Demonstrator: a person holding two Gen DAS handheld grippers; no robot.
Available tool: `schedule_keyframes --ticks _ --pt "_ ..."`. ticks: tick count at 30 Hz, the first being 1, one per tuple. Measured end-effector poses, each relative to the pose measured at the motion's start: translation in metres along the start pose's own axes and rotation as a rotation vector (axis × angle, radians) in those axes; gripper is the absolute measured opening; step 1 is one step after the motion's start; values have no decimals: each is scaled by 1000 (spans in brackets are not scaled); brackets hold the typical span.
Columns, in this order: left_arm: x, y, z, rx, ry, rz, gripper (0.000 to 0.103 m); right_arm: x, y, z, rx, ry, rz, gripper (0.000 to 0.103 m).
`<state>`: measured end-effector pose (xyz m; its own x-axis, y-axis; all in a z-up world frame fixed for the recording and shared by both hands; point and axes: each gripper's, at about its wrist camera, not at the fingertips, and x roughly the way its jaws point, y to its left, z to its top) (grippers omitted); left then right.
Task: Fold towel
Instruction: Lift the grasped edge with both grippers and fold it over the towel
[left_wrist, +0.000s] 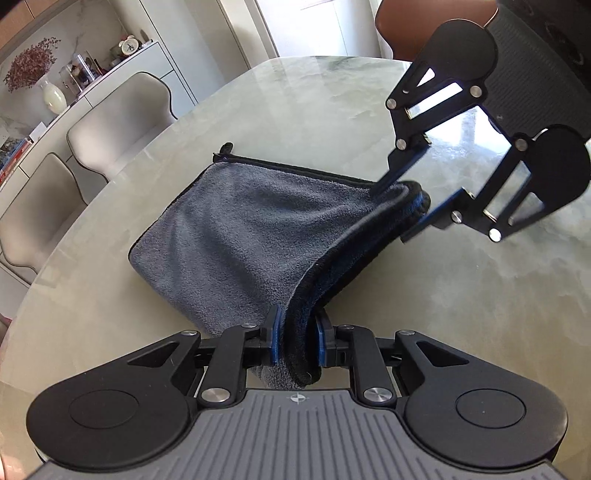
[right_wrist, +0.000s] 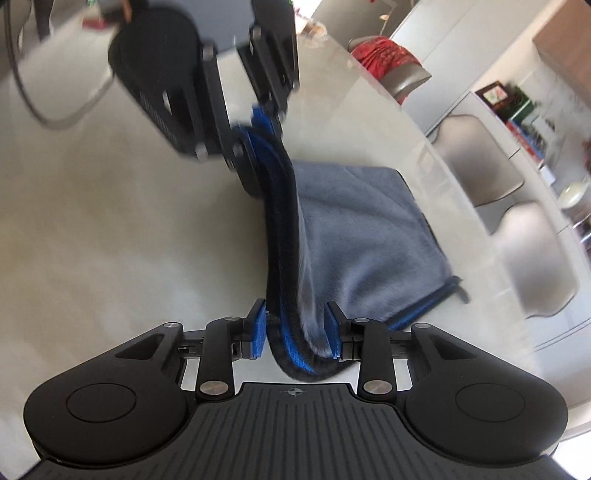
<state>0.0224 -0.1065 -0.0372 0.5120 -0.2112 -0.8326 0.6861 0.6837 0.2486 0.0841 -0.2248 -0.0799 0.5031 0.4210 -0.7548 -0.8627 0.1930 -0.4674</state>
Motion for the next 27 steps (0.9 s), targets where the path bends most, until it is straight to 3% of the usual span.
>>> schedule_keyframes --ticks 3,8,12,16,21,27 --pt "0 -1 -1 25 5 -16 21 1 -7 -4 28 5 31 17" --pt "-6 -3 2 155 8 -51 19 -11 -33 1 144 -28 80 13" --pt "-4 14 11 171 -2 -28 19 -15 -74 5 302 -80 80 13" --pt "8 54 30 117 -23 17 18 1 -110 12 378 -99 48 13" --pt "29 98 46 32 -21 21 19 28 -148 18 429 -92 25 13" --pt "59 147 52 -170 26 -91 22 66 -182 18 481 -59 41 13"
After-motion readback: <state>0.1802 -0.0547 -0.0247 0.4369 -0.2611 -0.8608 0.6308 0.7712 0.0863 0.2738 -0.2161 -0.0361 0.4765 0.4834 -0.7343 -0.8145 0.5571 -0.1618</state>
